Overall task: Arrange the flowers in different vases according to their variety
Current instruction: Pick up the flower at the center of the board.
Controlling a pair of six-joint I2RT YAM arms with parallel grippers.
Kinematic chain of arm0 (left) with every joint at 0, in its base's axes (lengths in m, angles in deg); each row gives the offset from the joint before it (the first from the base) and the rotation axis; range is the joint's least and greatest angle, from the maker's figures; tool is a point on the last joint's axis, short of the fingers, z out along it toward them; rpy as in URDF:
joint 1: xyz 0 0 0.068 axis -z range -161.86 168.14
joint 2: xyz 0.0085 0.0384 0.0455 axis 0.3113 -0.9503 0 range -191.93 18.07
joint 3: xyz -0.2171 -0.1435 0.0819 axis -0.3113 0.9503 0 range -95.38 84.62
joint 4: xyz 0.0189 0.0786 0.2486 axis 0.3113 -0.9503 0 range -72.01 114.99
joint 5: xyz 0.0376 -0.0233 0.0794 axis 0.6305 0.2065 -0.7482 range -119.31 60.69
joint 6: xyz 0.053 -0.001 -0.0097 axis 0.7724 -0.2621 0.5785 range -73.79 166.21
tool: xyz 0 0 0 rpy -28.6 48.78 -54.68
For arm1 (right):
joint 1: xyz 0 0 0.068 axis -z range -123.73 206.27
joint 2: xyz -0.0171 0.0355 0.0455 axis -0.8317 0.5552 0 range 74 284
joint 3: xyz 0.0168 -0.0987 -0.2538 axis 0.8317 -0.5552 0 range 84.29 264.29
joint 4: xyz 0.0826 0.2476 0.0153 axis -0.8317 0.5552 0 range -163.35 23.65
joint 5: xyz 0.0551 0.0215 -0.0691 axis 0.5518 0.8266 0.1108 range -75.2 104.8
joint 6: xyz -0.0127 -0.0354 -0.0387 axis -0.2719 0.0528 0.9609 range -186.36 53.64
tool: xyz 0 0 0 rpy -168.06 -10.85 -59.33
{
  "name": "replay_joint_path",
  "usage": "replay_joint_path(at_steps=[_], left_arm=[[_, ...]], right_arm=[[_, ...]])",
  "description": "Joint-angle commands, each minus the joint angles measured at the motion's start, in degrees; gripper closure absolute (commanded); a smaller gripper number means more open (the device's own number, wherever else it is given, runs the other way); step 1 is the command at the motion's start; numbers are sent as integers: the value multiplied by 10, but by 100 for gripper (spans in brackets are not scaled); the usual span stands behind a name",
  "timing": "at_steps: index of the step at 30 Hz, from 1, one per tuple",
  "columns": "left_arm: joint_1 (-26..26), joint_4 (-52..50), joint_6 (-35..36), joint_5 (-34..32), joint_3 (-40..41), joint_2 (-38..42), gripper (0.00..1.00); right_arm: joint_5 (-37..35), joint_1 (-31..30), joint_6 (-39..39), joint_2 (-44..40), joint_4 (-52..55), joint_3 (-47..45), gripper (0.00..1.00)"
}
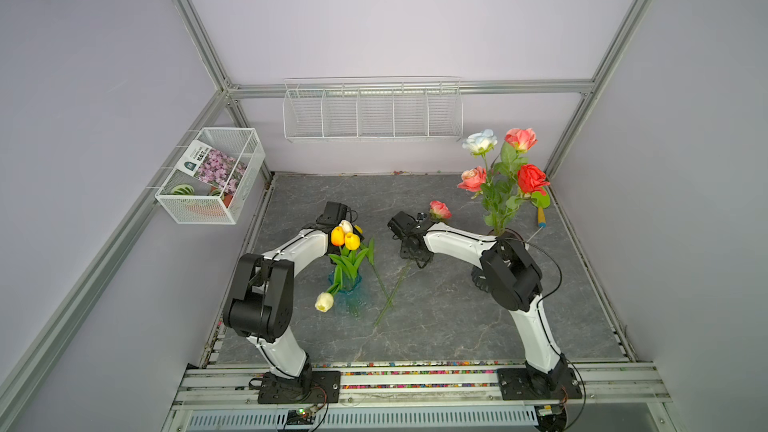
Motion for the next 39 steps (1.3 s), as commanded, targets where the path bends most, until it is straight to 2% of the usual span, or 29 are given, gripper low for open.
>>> replay_joint_path(at_steps=[1, 4, 8, 9, 14, 18, 23, 29, 34, 39], left_arm=[[7, 2, -6, 12, 6, -3, 31], [7, 3, -6, 15, 6, -7, 31], [6, 10, -8, 18, 10, -4, 31], [7, 11, -8, 18, 10, -4, 31], [6, 25, -10, 18, 20, 9, 31], [4, 29, -7, 12, 22, 17, 31], [-8, 54, 13, 35, 31, 23, 26], [-8, 59, 18, 59, 37, 33, 0], [-6, 64, 18, 80, 40, 27, 0], [-2, 68, 22, 87, 41, 20, 0]], right_arm=[[16, -3, -8, 31, 21, 20, 54], [16, -2, -7, 58, 38, 50, 65], [24, 1, -7, 87, 52, 79, 94], [25, 1, -6, 89, 52, 82, 99], [37, 2, 34, 81, 54, 118, 100], [30, 2, 79, 27, 28, 111, 100], [41, 2, 166, -128, -111, 12, 100], [83, 1, 271, -276, -231, -40, 100], [88, -3, 352, -365, -288, -49, 100], [75, -6, 436, -467, -402, -117, 100]])
